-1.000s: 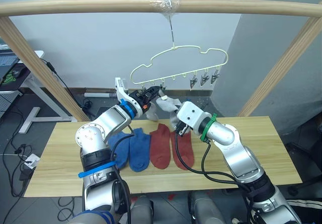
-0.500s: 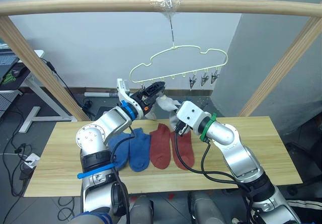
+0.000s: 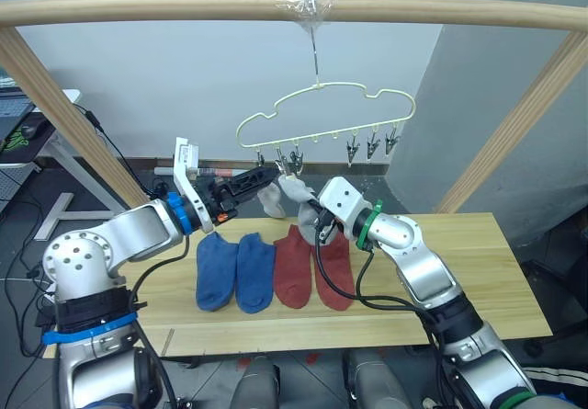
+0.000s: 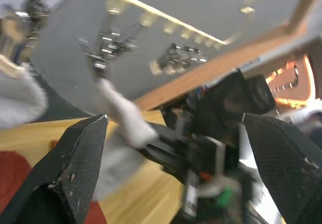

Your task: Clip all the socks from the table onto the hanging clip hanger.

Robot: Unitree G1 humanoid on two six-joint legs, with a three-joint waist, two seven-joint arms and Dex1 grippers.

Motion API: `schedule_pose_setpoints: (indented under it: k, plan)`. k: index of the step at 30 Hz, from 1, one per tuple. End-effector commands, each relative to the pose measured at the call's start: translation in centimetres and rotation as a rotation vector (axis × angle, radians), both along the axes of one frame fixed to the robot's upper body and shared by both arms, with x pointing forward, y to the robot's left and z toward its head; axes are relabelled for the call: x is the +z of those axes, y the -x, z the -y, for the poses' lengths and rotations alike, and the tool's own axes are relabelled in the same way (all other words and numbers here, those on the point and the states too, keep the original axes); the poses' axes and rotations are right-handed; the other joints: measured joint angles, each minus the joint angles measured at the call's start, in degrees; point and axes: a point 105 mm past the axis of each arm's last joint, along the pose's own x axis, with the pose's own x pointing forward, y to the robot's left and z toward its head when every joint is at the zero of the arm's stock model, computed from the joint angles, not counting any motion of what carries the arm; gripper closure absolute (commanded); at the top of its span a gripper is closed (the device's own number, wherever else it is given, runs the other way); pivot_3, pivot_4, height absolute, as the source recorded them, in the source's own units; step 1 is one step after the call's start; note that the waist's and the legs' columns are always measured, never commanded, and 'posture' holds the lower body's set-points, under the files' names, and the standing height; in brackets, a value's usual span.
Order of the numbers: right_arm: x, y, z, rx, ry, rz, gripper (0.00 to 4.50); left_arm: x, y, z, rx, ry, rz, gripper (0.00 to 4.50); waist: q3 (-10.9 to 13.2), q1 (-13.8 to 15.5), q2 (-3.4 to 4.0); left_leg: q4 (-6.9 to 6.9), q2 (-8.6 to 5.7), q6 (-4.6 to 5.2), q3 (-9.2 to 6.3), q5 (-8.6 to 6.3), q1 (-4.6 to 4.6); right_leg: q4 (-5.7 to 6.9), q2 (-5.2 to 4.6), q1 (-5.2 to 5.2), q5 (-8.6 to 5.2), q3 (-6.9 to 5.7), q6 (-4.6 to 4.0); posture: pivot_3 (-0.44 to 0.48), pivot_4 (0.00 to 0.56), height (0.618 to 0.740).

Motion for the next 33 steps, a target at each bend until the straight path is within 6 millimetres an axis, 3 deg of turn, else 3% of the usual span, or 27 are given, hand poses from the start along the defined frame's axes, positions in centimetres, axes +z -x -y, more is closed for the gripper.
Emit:
schedule_pose_setpoints:
  k: [1, 3, 6, 16, 17, 25, 30, 33]
  plan:
    - [1.0, -0.3, -0.4, 0.034, -0.083, -0.010, 4.50, 0.7, 1.3, 0.6, -0.061, -0.090, 0.076, 0.03, 0.00, 0.15, 0.00, -0.02, 0.00, 0.00, 0.00, 0.00, -0.01, 0.00, 0.00, 0.00, -0.01, 0.00, -0.02, 0.072, 0.184, 0.740]
    - [1.0, -0.3, -0.5, 0.042, -0.095, -0.021, 4.50, 0.6, 1.4, 0.6, -0.062, -0.116, 0.087, 0.03, 0.02, 0.44, 0.02, -0.06, 0.00, -0.01, 0.02, -0.01, -0.01, 0.00, 0.00, -0.02, -0.01, 0.01, -0.02, 0.080, 0.185, 0.740]
    - [0.7, -0.5, -0.2, 0.045, -0.123, -0.072, 3.76, 0.3, 1.7, 0.1, -0.044, -0.132, 0.105, 0.00, 0.02, 0.74, 0.03, -0.12, 0.00, -0.03, 0.03, -0.02, -0.07, 0.00, 0.00, -0.13, -0.02, 0.01, -0.02, 0.086, 0.185, 0.740]
    - [0.3, -0.1, 2.5, 0.016, -0.152, -0.144, 0.20, -1.3, 2.2, -0.2, -0.026, -0.216, 0.140, 0.00, 0.03, 1.07, 0.03, -0.08, 0.01, -0.03, 0.01, -0.01, -0.59, 0.04, 0.00, -0.56, -0.01, -0.01, -0.02, 0.084, 0.182, 0.740]
    - [0.4, -0.1, 3.3, 0.008, -0.162, -0.159, 0.03, -1.5, 2.2, 0.2, -0.039, -0.238, 0.156, 0.00, 0.03, 1.06, 0.03, -0.09, 0.01, -0.03, 0.01, -0.02, -0.59, 0.03, 0.00, -0.57, -0.01, -0.01, -0.02, 0.076, 0.176, 0.740]
    - [2.4, 1.3, 7.2, 0.028, -0.218, -0.198, 0.03, -2.7, 1.7, 3.1, -0.042, -0.380, 0.326, 0.00, 0.03, 1.19, 0.04, -0.06, 0.00, -0.03, 0.03, -0.02, -0.64, 0.00, -0.01, -0.58, -0.03, -0.01, -0.06, 0.071, 0.175, 0.740]
    - [4.9, 2.8, 8.7, 0.059, -0.252, -0.172, 0.03, -2.6, -0.8, 4.2, 0.142, -0.504, 0.575, 0.00, 0.02, 1.09, 0.07, -0.05, 0.01, -0.03, 0.06, -0.02, -0.63, 0.01, 0.00, -0.58, -0.03, 0.01, -0.05, 0.042, 0.166, 0.740]
    - [5.2, 3.0, 9.2, 0.038, -0.254, -0.149, 0.00, -2.4, -1.9, 4.7, 0.226, -0.487, 0.631, 0.89, 0.00, 1.18, 0.05, 0.00, -0.01, -0.02, 0.07, -0.01, -0.66, -0.02, -0.01, -0.55, 0.00, 0.02, -0.01, 0.037, 0.165, 0.740]
